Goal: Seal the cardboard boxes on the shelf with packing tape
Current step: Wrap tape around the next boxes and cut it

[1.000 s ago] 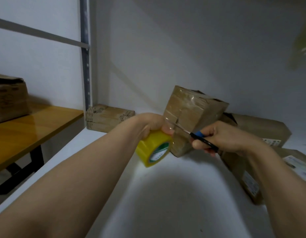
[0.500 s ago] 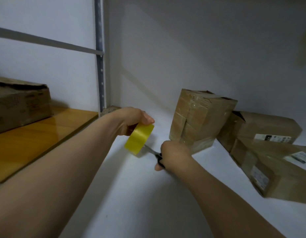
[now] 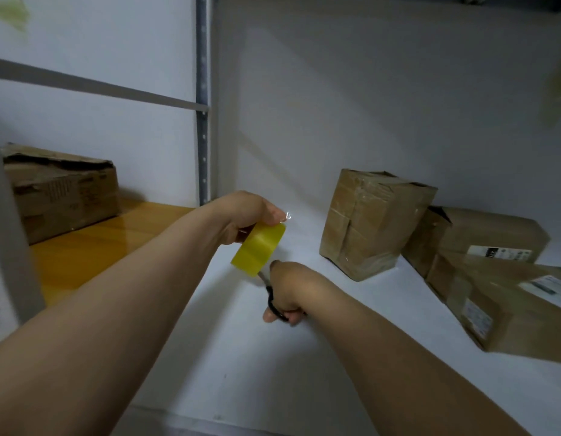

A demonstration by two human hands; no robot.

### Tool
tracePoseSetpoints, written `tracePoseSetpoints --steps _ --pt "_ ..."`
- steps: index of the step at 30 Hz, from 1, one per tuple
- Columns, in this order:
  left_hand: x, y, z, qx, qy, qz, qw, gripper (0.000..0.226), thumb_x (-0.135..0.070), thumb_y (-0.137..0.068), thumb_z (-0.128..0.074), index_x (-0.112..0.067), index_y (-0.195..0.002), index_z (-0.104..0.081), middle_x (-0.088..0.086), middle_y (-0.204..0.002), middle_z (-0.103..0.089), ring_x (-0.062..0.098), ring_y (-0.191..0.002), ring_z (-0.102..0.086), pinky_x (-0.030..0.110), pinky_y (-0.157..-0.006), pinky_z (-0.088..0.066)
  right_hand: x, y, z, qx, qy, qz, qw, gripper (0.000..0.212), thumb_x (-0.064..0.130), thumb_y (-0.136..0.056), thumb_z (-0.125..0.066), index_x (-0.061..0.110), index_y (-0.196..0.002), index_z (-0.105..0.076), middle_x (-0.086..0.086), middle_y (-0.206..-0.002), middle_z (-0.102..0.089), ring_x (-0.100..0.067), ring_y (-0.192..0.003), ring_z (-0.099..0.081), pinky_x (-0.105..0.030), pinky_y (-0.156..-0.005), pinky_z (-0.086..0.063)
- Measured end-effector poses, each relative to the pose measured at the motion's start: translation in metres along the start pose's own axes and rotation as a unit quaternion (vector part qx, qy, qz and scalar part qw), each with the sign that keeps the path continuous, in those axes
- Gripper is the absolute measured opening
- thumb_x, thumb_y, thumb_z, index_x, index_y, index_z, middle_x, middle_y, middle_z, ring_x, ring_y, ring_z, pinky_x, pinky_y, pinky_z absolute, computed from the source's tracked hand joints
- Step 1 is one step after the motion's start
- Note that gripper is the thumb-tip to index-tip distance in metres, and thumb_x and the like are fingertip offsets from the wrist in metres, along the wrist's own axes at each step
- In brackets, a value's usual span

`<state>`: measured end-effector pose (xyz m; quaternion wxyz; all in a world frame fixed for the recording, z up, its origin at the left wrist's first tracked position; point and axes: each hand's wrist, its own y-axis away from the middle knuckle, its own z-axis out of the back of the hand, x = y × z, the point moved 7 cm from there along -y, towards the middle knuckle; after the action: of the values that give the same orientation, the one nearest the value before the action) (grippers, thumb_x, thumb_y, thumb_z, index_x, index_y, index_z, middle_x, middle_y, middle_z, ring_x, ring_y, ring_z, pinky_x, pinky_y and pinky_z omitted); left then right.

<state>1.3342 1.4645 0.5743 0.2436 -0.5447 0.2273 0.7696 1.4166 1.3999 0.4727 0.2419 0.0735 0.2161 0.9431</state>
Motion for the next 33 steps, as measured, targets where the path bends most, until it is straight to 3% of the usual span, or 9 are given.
tracePoseSetpoints --steps 3,6,9,11,15,20,24,29,33 --pt "0.004 0.006 0.004 0.006 0.012 0.003 1.000 0.004 -0.015 -0.092 -0.071 -0.018 -0.093 -0.070 0.006 -0.096 -0.069 0.019 -0.080 -0.063 0.029 -0.068 -0.050 -0.003 0.010 -0.002 0.007 -0.070 0.045 0.996 0.012 0.016 -0.095 -0.068 0.008 -0.090 -0.061 -0.008 -0.082 -0.073 -0.016 -0.051 -0.064 -0.032 -0.074 -0.060" --pt "0.003 0.010 0.007 0.010 0.017 -0.012 1.000 0.006 -0.016 -0.094 -0.069 -0.016 -0.100 -0.069 0.005 -0.096 -0.068 0.018 -0.079 -0.062 0.029 -0.067 -0.050 -0.017 0.028 0.029 -0.105 -0.249 0.094 0.958 0.005 0.009 -0.097 -0.062 0.008 -0.092 -0.063 -0.007 -0.075 -0.067 -0.020 -0.059 -0.066 -0.030 -0.062 -0.059" --pt "0.000 0.014 0.005 0.029 -0.016 -0.048 0.998 0.012 -0.020 -0.097 -0.066 -0.017 -0.108 -0.068 0.006 -0.099 -0.067 0.019 -0.083 -0.062 0.031 -0.072 -0.051 -0.041 0.052 0.070 -0.223 -0.591 0.137 0.763 0.011 0.025 -0.101 -0.061 0.016 -0.095 -0.061 -0.004 -0.096 -0.065 -0.018 -0.079 -0.066 -0.030 -0.064 -0.058" --pt "-0.002 0.018 -0.004 0.073 -0.033 -0.072 0.994 0.019 -0.015 -0.097 -0.064 -0.020 -0.115 -0.066 0.006 -0.105 -0.069 0.020 -0.090 -0.065 0.036 -0.080 -0.056 -0.044 0.058 0.081 -0.248 -0.631 0.156 0.718 0.009 0.027 -0.098 -0.066 0.020 -0.095 -0.064 -0.002 -0.104 -0.068 -0.017 -0.094 -0.066 -0.024 -0.068 -0.054" --pt "0.001 0.027 -0.025 0.158 -0.050 -0.092 0.982 0.059 0.006 -0.087 -0.070 -0.027 -0.134 -0.056 0.007 -0.113 -0.065 0.025 -0.105 -0.067 0.041 -0.087 -0.060 -0.051 0.054 0.082 -0.280 -0.619 0.124 0.723 0.013 0.010 -0.089 -0.075 0.020 -0.089 -0.066 -0.001 -0.087 -0.067 -0.012 -0.077 -0.060 -0.021 -0.062 -0.044" --pt "-0.001 0.028 -0.034 0.085 -0.055 -0.110 0.989 0.067 0.013 -0.081 -0.070 -0.024 -0.133 -0.051 0.010 -0.102 -0.062 0.027 -0.094 -0.065 0.054 -0.091 -0.057 -0.059 0.063 0.089 -0.355 -0.598 0.097 0.712 0.014 0.009 -0.088 -0.075 0.015 -0.098 -0.068 -0.004 -0.094 -0.068 -0.015 -0.083 -0.062 -0.027 -0.071 -0.049" --pt "-0.011 0.022 -0.026 0.038 -0.112 -0.116 0.986 0.129 0.006 -0.072 -0.077 -0.048 -0.157 0.005 0.017 -0.132 -0.057 0.035 -0.117 -0.061 0.050 -0.098 -0.054 -0.051 0.085 0.089 -0.358 -0.573 0.123 0.727 0.008 0.011 -0.090 -0.073 0.016 -0.095 -0.069 -0.001 -0.094 -0.069 -0.012 -0.085 -0.063 -0.024 -0.068 -0.046" --pt "-0.018 0.022 -0.026 -0.005 -0.174 -0.136 0.975 0.135 0.005 -0.074 -0.078 -0.051 -0.153 0.016 0.015 -0.152 -0.044 0.031 -0.120 -0.058 0.046 -0.098 -0.054 -0.056 0.098 0.092 -0.354 -0.602 0.149 0.700 0.010 0.010 -0.084 -0.078 0.014 -0.083 -0.069 0.002 -0.081 -0.070 -0.011 -0.079 -0.065 -0.025 -0.074 -0.050" --pt "-0.024 0.016 -0.017 -0.049 -0.157 -0.149 0.975 0.133 0.005 -0.073 -0.077 -0.046 -0.156 0.013 0.006 -0.119 -0.051 0.027 -0.109 -0.058 0.044 -0.097 -0.054 -0.050 0.097 0.088 -0.350 -0.593 0.193 0.699 0.013 0.010 -0.085 -0.077 0.017 -0.079 -0.068 0.005 -0.077 -0.069 -0.009 -0.083 -0.067 -0.022 -0.078 -0.051"
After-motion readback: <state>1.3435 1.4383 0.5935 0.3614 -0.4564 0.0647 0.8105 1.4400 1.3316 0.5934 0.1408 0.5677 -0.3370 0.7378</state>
